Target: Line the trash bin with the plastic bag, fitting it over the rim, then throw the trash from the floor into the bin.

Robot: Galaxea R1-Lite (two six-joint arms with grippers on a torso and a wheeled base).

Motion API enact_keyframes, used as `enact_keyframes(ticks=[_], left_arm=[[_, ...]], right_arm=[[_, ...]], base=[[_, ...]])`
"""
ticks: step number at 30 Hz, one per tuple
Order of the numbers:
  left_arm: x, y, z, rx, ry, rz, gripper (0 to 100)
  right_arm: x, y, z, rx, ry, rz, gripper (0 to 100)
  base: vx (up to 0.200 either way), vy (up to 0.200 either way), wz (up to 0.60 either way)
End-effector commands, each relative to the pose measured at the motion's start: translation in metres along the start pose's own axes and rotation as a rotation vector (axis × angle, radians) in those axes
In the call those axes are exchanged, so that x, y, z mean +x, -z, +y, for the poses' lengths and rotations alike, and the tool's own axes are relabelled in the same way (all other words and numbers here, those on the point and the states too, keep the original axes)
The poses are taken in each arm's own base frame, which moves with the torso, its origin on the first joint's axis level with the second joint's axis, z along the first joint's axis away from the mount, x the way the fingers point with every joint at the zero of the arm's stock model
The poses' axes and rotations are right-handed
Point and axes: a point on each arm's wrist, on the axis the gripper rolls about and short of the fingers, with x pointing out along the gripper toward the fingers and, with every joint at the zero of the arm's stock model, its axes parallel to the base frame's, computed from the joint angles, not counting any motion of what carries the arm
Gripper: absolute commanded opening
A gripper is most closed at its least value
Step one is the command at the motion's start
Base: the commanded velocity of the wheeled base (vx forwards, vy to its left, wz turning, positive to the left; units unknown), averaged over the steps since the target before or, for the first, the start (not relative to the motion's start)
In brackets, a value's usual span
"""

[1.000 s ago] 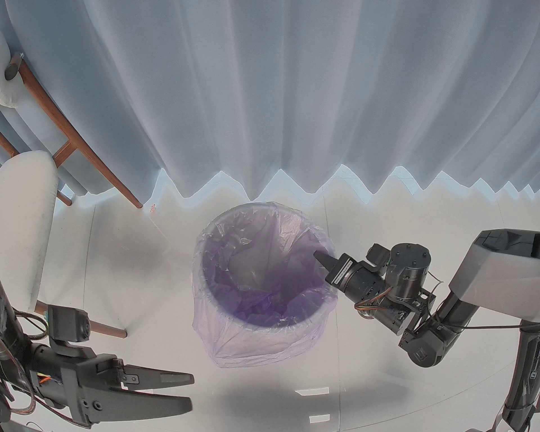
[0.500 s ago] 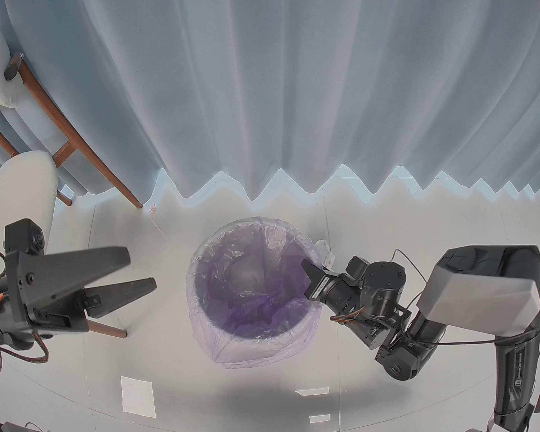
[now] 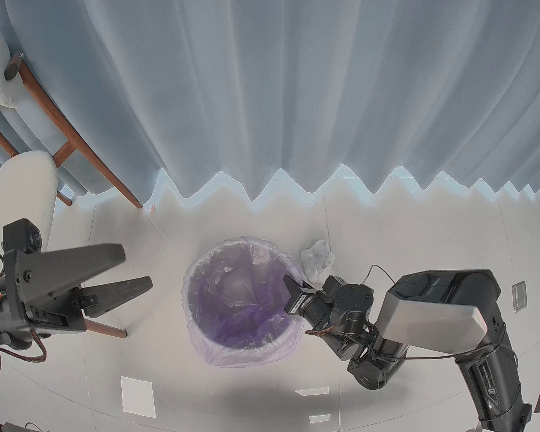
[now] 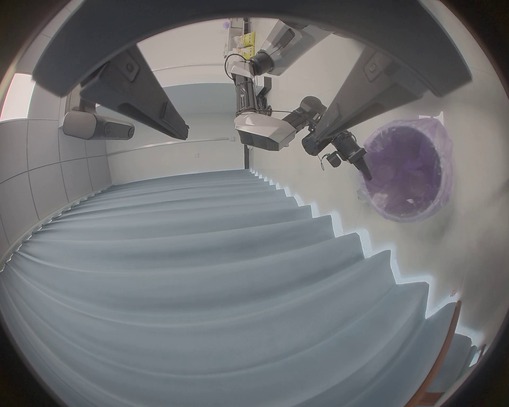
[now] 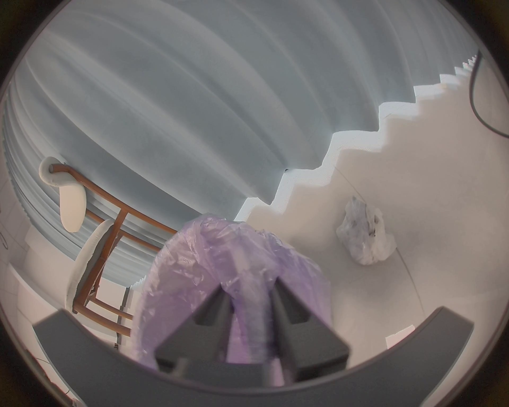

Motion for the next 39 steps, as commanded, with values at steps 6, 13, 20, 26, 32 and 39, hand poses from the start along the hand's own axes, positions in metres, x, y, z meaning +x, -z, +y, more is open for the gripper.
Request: enact_keyframes(ticks=[6, 13, 20, 26, 32, 39], left_arm=[[0.001, 0.001, 0.002, -0.004, -0.005, 0.004, 100], [-0.003, -0.009, -0.003, 0.033, -0.004, -0.057, 100], [-0.013, -0.025, -0.002, 0.115, -0.015, -0.195, 100], [-0.018, -0.03, -0.005, 0.148, -0.022, -0.238, 100], [-0.018, -0.032, -0.005, 0.17, -0.019, -0.248, 100], [-0.02, -0.035, -0.006, 0.192, -0.018, -0.274, 100]], right_arm=[[-0.005, -0.005, 0.006, 0.092, -0.017, -0.01, 100], [-0.007, -0.053, -0.008, 0.059, 0.014, -0.102, 100], [-0.006, -0.135, -0.05, 0.066, 0.106, -0.138, 100], [0.039, -0.111, -0.098, -0.036, 0.246, 0.05, 100], [0.09, -0.062, -0.137, -0.236, 0.28, 0.033, 100], [0.114, -0.054, -0.141, -0.24, 0.322, 0.135, 100]], base=[[0.0, 0.0, 0.0], [0.0, 0.0, 0.0], [0.0, 0.0, 0.0], [0.0, 0.0, 0.0], [0.0, 0.0, 0.0], [0.0, 0.0, 0.0]])
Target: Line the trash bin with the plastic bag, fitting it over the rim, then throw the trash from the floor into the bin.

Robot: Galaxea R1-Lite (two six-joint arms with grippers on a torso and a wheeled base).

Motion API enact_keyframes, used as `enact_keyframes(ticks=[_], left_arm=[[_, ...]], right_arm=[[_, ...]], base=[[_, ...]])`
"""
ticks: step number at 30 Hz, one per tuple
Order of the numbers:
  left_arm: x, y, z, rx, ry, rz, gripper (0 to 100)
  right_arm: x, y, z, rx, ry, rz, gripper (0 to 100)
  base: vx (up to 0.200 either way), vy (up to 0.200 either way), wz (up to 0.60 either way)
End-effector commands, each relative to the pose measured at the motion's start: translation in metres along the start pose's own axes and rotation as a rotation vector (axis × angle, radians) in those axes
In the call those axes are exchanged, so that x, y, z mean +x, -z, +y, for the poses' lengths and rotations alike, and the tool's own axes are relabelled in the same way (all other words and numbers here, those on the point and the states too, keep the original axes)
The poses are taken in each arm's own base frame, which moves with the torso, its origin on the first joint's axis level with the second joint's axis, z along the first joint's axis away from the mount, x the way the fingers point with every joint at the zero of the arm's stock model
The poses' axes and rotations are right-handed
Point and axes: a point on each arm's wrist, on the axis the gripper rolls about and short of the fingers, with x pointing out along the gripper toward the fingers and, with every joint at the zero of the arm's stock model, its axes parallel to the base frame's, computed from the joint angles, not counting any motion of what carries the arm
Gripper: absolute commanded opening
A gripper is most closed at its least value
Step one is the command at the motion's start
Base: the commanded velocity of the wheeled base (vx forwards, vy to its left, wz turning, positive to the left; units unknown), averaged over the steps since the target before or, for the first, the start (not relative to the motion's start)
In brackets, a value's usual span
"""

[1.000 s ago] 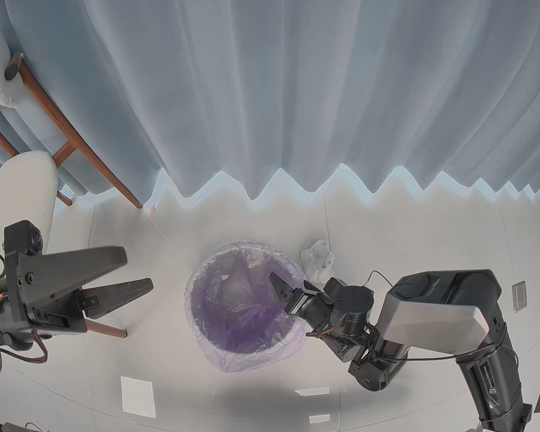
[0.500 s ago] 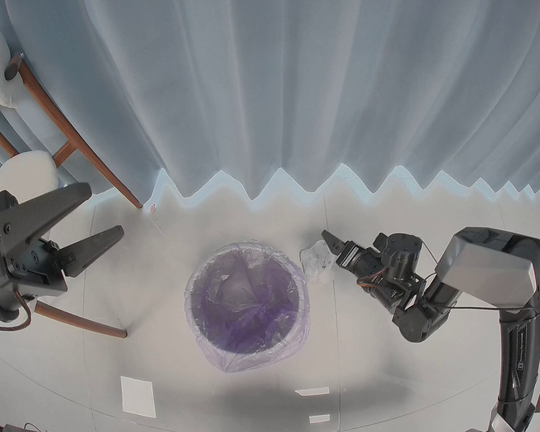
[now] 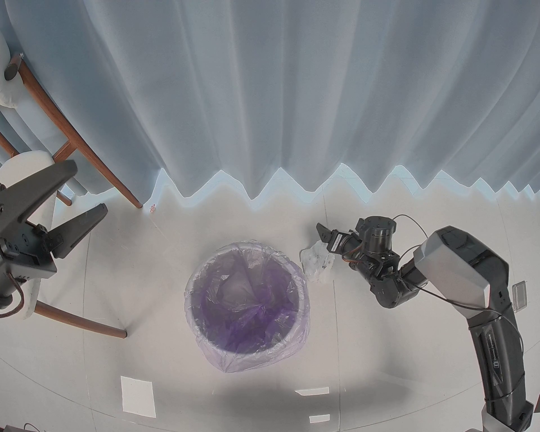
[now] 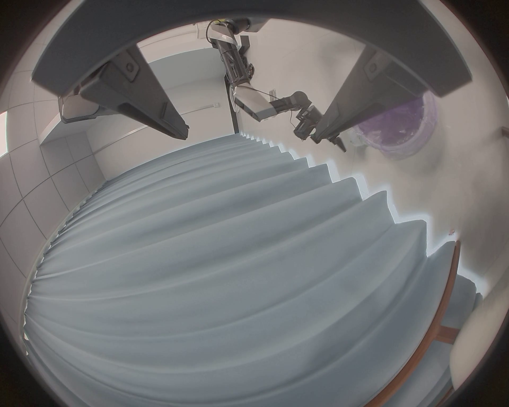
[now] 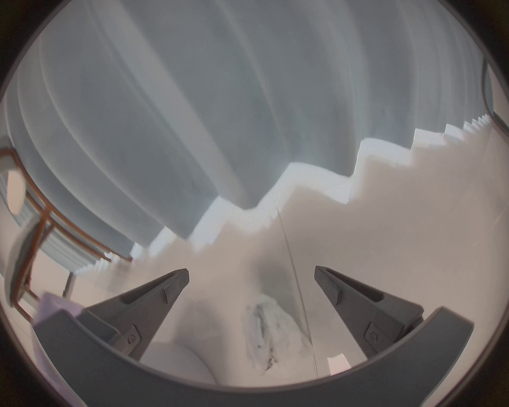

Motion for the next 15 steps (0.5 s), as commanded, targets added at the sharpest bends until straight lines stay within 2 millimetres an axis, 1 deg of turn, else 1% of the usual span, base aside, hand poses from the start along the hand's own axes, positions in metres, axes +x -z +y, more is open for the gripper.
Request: enact_keyframes(ticks=[1, 6, 11, 13, 15], left_arm=[[-0.001, -0.004, 0.001, 0.023, -0.006, -0.027, 100], [-0.001, -0.003, 0.002, 0.02, -0.01, -0.025, 100], [-0.001, -0.003, 0.002, 0.021, -0.009, -0.025, 100], [-0.002, -0.003, 0.001, 0.022, -0.007, -0.025, 100], [-0.001, -0.003, 0.002, 0.022, -0.007, -0.025, 100]], right_arm=[[0.038, 0.056, -0.021, -0.077, 0.07, 0.148, 100], [0.054, 0.062, -0.022, -0.134, 0.086, 0.201, 100], [0.059, 0.068, -0.022, -0.157, 0.089, 0.227, 100], [0.058, 0.083, -0.018, -0.192, 0.081, 0.263, 100], [0.058, 0.088, -0.02, -0.2, 0.084, 0.28, 100]], base=[[0.0, 0.0, 0.0], [0.0, 0.0, 0.0], [0.0, 0.0, 0.0], [0.0, 0.0, 0.0], [0.0, 0.0, 0.0]])
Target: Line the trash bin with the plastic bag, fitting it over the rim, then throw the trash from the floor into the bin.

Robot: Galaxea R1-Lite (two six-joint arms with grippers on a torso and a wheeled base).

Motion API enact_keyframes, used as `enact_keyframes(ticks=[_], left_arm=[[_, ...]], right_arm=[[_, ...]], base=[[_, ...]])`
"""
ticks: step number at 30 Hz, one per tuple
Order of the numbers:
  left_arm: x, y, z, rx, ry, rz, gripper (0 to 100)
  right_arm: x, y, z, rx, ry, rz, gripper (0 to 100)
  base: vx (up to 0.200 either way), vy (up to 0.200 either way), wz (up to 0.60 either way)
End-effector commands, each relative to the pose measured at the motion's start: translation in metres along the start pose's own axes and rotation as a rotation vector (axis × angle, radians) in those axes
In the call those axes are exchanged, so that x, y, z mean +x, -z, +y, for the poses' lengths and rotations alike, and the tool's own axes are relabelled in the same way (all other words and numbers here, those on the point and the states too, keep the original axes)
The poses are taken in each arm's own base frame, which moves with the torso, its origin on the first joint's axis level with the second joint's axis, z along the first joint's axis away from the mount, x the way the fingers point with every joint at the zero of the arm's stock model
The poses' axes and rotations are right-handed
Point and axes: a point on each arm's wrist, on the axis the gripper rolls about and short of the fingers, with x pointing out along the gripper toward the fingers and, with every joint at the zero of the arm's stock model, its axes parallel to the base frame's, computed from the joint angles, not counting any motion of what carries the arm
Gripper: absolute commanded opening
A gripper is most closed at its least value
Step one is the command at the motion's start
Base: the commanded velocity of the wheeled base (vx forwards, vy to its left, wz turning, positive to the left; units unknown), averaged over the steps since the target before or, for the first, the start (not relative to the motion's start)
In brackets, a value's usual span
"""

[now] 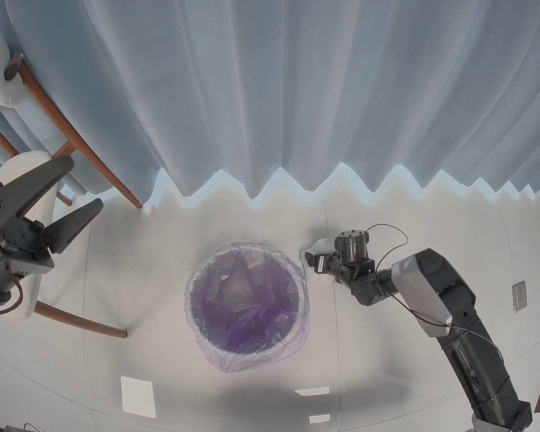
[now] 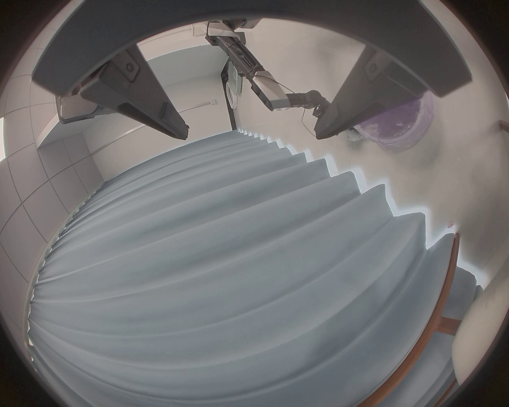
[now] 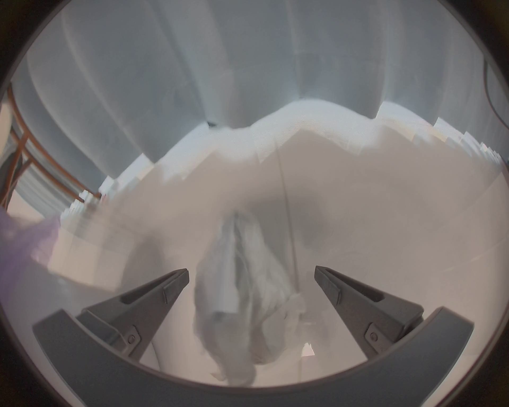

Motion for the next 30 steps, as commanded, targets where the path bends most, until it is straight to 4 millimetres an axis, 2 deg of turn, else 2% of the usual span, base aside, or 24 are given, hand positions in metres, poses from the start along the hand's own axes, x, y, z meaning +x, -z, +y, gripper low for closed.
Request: enact_keyframes(ticks=[1, 4, 5, 8, 11, 12, 14, 15, 17, 18, 19, 20, 23, 24, 27, 28, 29, 30], left_arm=[[0.0, 0.0, 0.001, -0.001, -0.002, 0.0, 100], [0.0, 0.0, 0.0, 0.001, 0.0, -0.001, 100], [0.0, 0.0, 0.0, 0.001, 0.0, -0.001, 100], [0.0, -0.001, 0.0, 0.002, 0.0, -0.003, 100], [0.0, 0.0, 0.0, 0.002, 0.0, -0.003, 100], [0.0, 0.0, 0.0, 0.002, 0.0, -0.003, 100], [0.0, 0.0, 0.0, 0.002, 0.0, -0.003, 100], [0.0, 0.0, 0.0, 0.001, -0.001, -0.002, 100], [0.0, 0.0, 0.0, 0.001, 0.0, -0.001, 100], [0.0, 0.0, 0.0, 0.003, 0.0, -0.001, 100], [0.0, 0.0, 0.0, 0.004, 0.001, -0.002, 100], [0.0, 0.0, 0.0, 0.005, 0.001, -0.002, 100], [-0.001, 0.001, 0.0, 0.015, -0.001, -0.001, 100], [-0.001, 0.001, 0.001, 0.018, -0.001, 0.002, 100], [-0.001, 0.002, 0.001, 0.018, -0.002, 0.004, 100], [-0.001, 0.002, 0.001, 0.019, -0.001, 0.003, 100], [-0.001, 0.002, 0.001, 0.019, -0.001, 0.003, 100], [-0.001, 0.002, 0.001, 0.019, -0.001, 0.003, 100]], right_arm=[[0.011, 0.039, 0.002, -0.028, 0.0, 0.079, 100], [0.013, 0.052, 0.006, -0.033, 0.006, 0.113, 100], [0.014, 0.057, 0.005, -0.035, 0.015, 0.122, 0], [0.015, 0.063, 0.004, -0.035, 0.028, 0.13, 0], [0.014, 0.053, 0.005, -0.016, 0.032, 0.084, 0], [0.012, 0.042, 0.005, 0.001, 0.033, 0.044, 0], [0.005, 0.007, 0.007, 0.048, 0.03, -0.057, 0], [-0.002, -0.019, 0.007, 0.082, 0.022, -0.12, 0], [-0.018, -0.039, 0.0, 0.119, 0.033, -0.132, 0], [-0.039, -0.055, -0.009, 0.147, 0.046, -0.123, 0], [-0.041, -0.056, -0.009, 0.149, 0.045, -0.121, 0], [-0.067, -0.071, -0.017, 0.166, 0.045, -0.116, 0], [-0.109, -0.092, -0.026, 0.173, 0.01, -0.16, 0], [-0.129, -0.098, -0.03, 0.169, -0.011, -0.191, 0], [-0.171, -0.103, -0.028, 0.155, -0.068, -0.247, 0], [-0.181, -0.102, -0.025, 0.152, -0.084, -0.256, 0], [-0.181, -0.102, -0.025, 0.152, -0.084, -0.256, 0], [-0.21, -0.092, -0.013, 0.142, -0.146, -0.272, 0]], base=[[0.0, 0.0, 0.0], [0.0, 0.0, 0.0], [0.0, 0.0, 0.0], [0.0, 0.0, 0.0], [0.0, 0.0, 0.0], [0.0, 0.0, 0.0], [0.0, 0.0, 0.0], [0.0, 0.0, 0.0], [0.0, 0.0, 0.0], [0.0, 0.0, 0.0], [0.0, 0.0, 0.0], [0.0, 0.0, 0.0], [0.0, 0.0, 0.0], [0.0, 0.0, 0.0], [0.0, 0.0, 0.0], [0.0, 0.0, 0.0], [0.0, 0.0, 0.0], [0.0, 0.0, 0.0]])
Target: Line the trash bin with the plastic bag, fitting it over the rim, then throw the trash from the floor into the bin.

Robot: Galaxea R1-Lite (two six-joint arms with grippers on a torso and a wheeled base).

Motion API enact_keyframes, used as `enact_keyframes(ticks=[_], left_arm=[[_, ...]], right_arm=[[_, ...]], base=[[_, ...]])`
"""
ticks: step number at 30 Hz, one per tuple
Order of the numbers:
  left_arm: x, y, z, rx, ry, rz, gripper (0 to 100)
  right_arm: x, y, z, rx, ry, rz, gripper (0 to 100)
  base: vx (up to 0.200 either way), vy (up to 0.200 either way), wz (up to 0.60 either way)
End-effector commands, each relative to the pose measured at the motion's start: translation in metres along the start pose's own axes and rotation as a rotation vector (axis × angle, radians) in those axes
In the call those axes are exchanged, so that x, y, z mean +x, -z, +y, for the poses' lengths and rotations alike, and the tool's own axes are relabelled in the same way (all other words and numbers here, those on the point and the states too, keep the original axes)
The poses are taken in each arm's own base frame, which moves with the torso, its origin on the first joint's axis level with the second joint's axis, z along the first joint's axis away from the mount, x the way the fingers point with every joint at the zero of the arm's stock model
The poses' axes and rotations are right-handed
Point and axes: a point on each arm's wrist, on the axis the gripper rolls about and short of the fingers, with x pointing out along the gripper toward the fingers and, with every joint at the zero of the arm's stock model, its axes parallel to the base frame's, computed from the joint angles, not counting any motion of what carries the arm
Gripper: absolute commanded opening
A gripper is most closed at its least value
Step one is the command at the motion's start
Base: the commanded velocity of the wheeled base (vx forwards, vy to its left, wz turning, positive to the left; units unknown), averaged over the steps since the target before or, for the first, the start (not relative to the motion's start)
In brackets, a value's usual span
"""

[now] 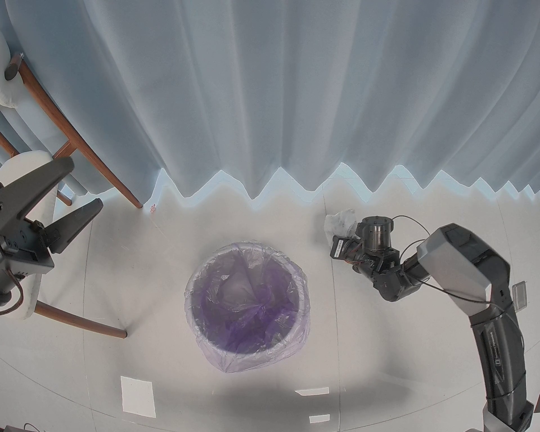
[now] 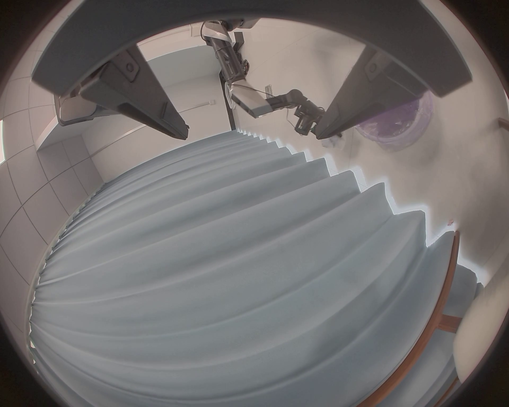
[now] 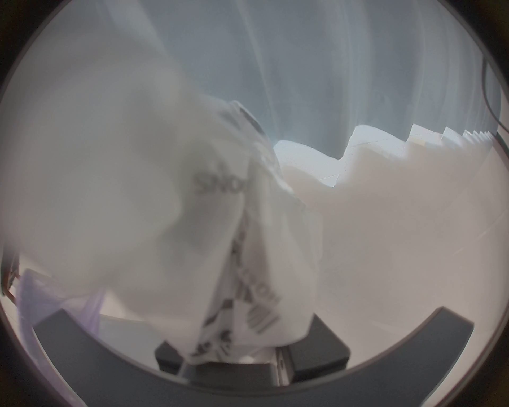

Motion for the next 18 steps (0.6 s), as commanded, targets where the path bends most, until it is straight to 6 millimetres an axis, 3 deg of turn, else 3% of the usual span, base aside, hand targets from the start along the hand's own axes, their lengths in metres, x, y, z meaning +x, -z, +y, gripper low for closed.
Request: enact_keyframes(ticks=[1, 4, 10, 16, 18], left_arm=[[-0.001, 0.001, 0.0, 0.01, -0.001, 0.002, 100], [-0.002, 0.001, -0.001, 0.014, 0.003, 0.001, 100], [-0.002, 0.002, -0.001, 0.011, 0.002, 0.005, 100], [-0.002, 0.003, -0.001, 0.011, 0.004, 0.006, 100], [-0.002, 0.002, -0.001, 0.012, 0.003, 0.005, 100]], right_arm=[[-0.158, -0.061, 0.014, 0.024, -0.193, -0.178, 0], [-0.188, -0.049, 0.029, 0.003, -0.277, -0.224, 0], [-0.22, -0.037, 0.06, -0.088, -0.42, -0.332, 0], [-0.254, -0.047, 0.093, -0.098, -0.552, -0.384, 0], [-0.27, -0.038, 0.11, -0.095, -0.626, -0.354, 0]], base=[[0.0, 0.0, 0.0], [0.0, 0.0, 0.0], [0.0, 0.0, 0.0], [0.0, 0.0, 0.0], [0.0, 0.0, 0.0]])
